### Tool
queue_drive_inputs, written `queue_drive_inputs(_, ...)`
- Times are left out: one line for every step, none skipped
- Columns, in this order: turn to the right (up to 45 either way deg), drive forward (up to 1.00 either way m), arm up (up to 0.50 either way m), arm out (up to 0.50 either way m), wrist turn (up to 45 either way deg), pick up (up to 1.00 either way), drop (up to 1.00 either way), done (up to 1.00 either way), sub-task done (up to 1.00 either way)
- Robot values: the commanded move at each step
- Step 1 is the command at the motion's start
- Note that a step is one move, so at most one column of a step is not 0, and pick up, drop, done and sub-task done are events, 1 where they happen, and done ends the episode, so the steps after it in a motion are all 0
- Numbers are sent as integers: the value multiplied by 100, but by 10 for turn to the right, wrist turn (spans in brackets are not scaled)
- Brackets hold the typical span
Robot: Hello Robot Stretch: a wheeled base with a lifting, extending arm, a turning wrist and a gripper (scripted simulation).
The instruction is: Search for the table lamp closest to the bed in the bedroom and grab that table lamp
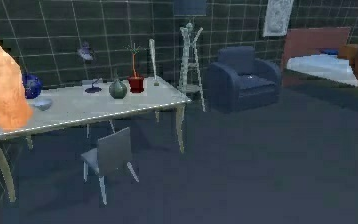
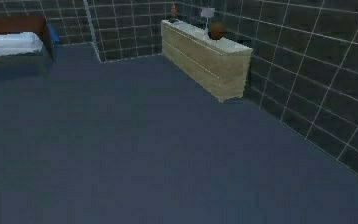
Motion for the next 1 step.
queue_drive_inputs(-30,0,0,0,0,0,0,0,0)
